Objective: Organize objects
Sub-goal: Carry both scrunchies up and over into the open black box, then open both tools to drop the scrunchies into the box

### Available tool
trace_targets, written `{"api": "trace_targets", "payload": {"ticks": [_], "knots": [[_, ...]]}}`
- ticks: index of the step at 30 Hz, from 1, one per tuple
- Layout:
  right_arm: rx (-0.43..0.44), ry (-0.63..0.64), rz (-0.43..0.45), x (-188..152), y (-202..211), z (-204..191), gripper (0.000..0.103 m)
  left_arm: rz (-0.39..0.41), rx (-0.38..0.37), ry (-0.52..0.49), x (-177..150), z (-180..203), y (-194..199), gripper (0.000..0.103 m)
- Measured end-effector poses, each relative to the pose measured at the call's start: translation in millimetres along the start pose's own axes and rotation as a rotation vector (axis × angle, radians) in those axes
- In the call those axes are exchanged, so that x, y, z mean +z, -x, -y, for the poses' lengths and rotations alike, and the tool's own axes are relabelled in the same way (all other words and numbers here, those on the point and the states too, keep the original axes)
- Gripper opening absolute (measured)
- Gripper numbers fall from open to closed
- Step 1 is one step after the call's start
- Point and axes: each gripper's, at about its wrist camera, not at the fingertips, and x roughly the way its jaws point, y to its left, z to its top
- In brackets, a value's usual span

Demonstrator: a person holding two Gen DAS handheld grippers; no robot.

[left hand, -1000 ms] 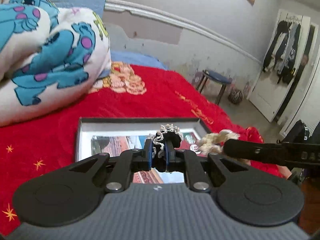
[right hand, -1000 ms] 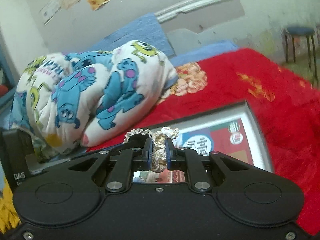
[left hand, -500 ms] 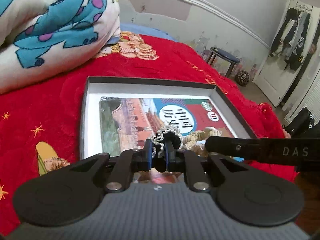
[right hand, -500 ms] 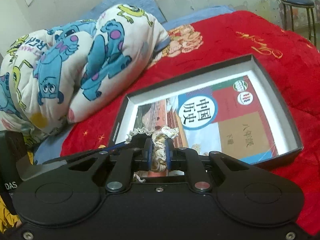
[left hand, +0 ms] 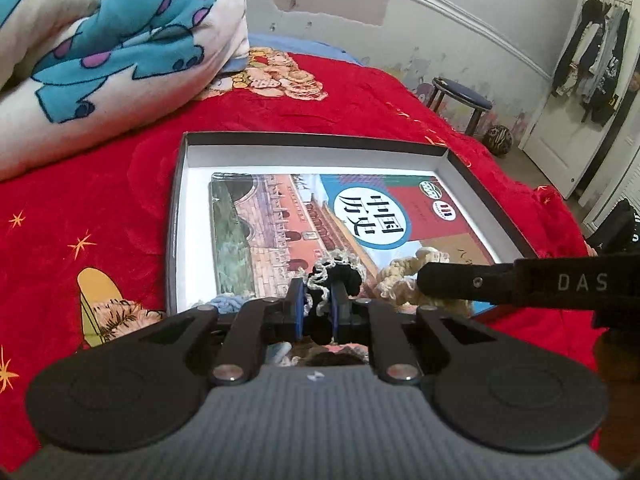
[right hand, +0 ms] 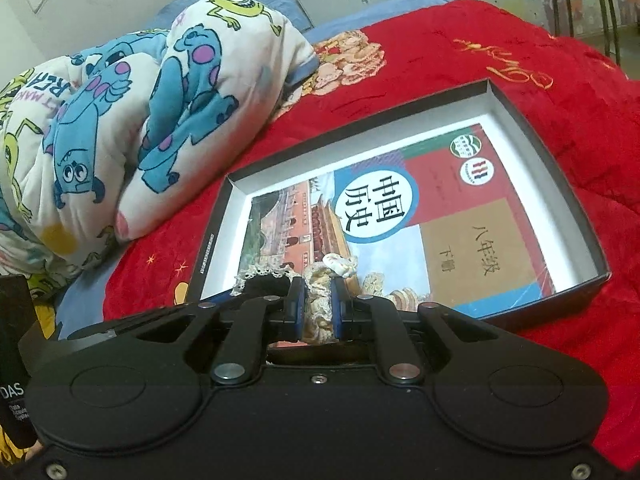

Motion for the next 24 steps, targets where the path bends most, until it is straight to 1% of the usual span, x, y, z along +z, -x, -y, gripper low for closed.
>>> {"api": "trace_targets", "payload": {"ticks": [11,16,17,18,19,20,22,24], "knots": [[-0.014,0.01,-0.015,-2,-9,-1,0.013,-0.012,-0.001,0.005,0,-2,-2,0.018],[-0.011,0.011,-0.021,-2,-12,-1,0.013,-0.018,-0.006,0.003,0,-3,-3,0.021],[-0.011,0.012,-0.022,-2,-12,-1,0.014,-0.02,-0.009,0.003,0,-3,-3,0.025],[-0.01,0.012,-0.023,-2,-13,-1,0.014,-0.022,-0.014,0.003,0,-3,-2,0.033],[-0.01,0.011,-0.024,-2,-13,-1,0.014,-0.023,-0.017,0.003,0,-4,-2,0.037],[-0.008,0.008,-0.025,-2,-14,-1,0.014,-0.022,-0.015,0.004,0,-4,-2,0.045],[-0.006,0.003,-0.021,-3,-13,0,0.015,-0.016,-0.01,0.005,0,-5,-1,0.045],[0.001,0.002,-0.018,-3,-12,0,0.017,-0.022,-0.022,0.007,1,-6,1,0.048]]}}
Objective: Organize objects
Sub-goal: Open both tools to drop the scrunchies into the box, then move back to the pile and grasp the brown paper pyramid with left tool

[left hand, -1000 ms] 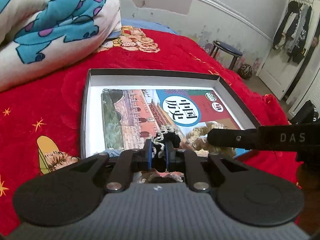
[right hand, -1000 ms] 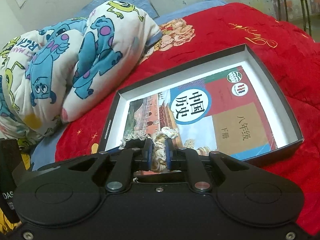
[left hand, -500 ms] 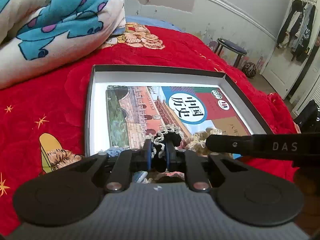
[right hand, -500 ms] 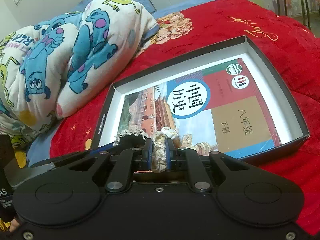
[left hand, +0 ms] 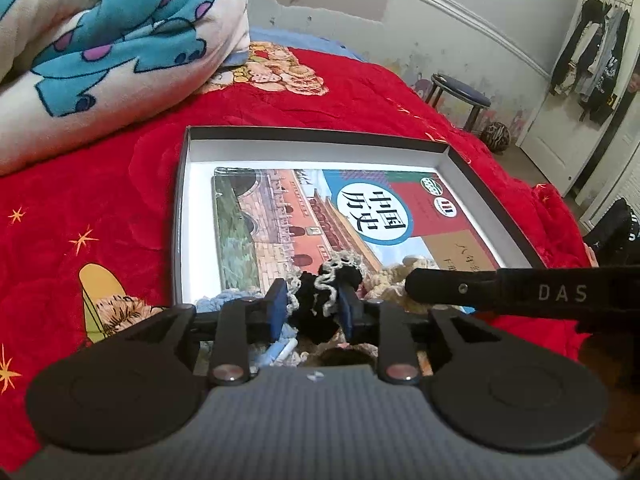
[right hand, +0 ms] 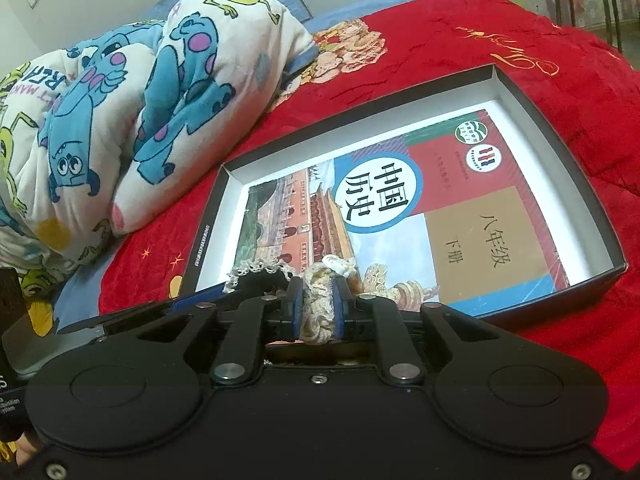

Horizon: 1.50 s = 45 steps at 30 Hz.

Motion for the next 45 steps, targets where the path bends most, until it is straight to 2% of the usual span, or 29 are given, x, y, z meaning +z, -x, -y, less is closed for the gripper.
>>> {"api": "trace_targets", "payload": {"ticks": [5,12,16,22,27,33,37,41,45], "knots": [[0.012,-0.004,0.015,-1,6,0,0.023,0.022,-0.022,-0.014,2,-2,12,0.064],[0.038,-0.003,0.072,2,24,-3,0.039,0.089,0.009,-0.005,10,-11,31,0.069],[0.031,0.024,0.127,5,46,-12,0.041,0.143,0.033,0.0,19,-17,47,0.071],[0.003,0.076,0.23,11,94,-31,0.048,0.244,0.014,-0.043,30,-12,89,0.084],[-0.018,0.078,0.304,12,132,-42,0.05,0.314,0.002,-0.068,36,-6,125,0.088],[-0.063,0.099,0.375,4,172,-59,0.052,0.354,0.016,-0.083,36,1,162,0.089],[-0.087,0.116,0.417,-9,193,-74,0.054,0.367,0.011,-0.096,29,2,182,0.09],[-0.158,0.125,0.477,-32,206,-92,0.056,0.356,0.022,-0.117,19,1,192,0.09],[-0.159,0.141,0.481,-52,207,-107,0.056,0.341,0.011,-0.13,6,0,196,0.09]]}}
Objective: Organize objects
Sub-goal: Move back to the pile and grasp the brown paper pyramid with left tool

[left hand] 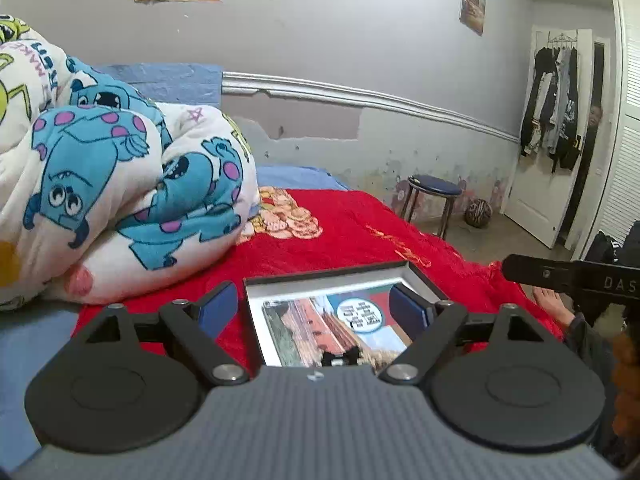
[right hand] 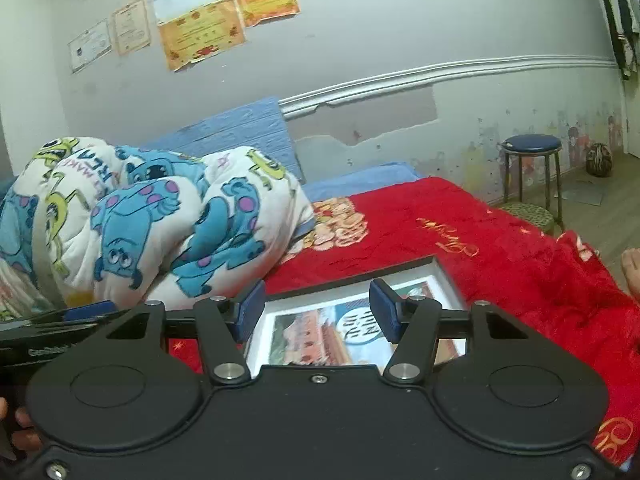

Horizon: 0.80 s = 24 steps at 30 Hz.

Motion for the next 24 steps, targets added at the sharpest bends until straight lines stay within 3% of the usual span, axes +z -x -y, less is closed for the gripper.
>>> {"api": "trace_targets", "payload": {"ticks": [13,24], "knots": [[0.023,-0.066,-0.052,-42,-1,-7,0.056,-0.081,-0.026,-0.058,-41,5,3,0.093],[0.021,-0.055,-0.18,-93,-28,-9,0.056,-0.216,-0.041,-0.033,-93,2,-30,0.093]]}}
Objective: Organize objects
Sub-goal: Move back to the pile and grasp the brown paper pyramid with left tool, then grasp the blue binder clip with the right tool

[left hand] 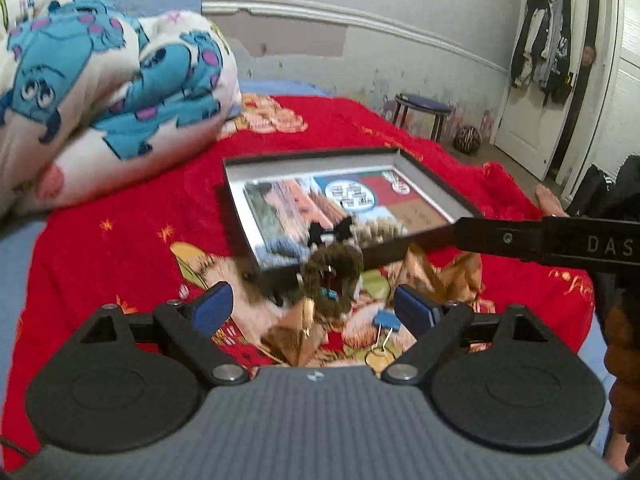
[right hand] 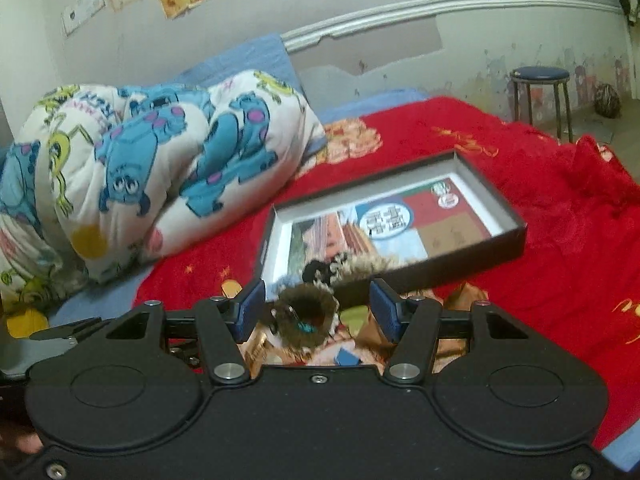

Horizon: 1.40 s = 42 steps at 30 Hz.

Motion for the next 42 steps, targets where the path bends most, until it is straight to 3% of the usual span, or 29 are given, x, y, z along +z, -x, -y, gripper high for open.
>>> {"api": "trace_targets", "payload": {"ticks": [8,18,19,21,24,32,37,42], "knots": [[-0.01,-0.015,-0.078,-15,-28,7,0.056,-0.053,0.018,0.031,-13,-3,-24,0.091],[-0.011,-0.008,-0.183,-30,-70,11,0.051,-0.148,0.081,0.066,-23,-10,-66,0.075],[-0.012,-0.012,-0.189,-31,-73,11,0.051,-0.157,0.091,0.056,-24,-10,-69,0.072],[-0.014,-0.022,-0.202,-32,-80,13,0.05,-0.171,0.104,0.046,-28,-11,-74,0.056],[-0.021,-0.024,-0.222,-37,-88,14,0.049,-0.179,0.098,0.04,-30,-9,-76,0.044],[-0.045,0.002,-0.234,-46,-103,10,0.048,-0.165,0.139,0.028,-29,-9,-71,0.041],[-0.073,-0.013,-0.233,-53,-109,12,0.042,-0.152,0.185,0.044,-26,-16,-68,0.041],[-0.095,-0.021,-0.22,-56,-117,16,0.031,-0.148,0.185,0.055,-25,-18,-67,0.041]]}}
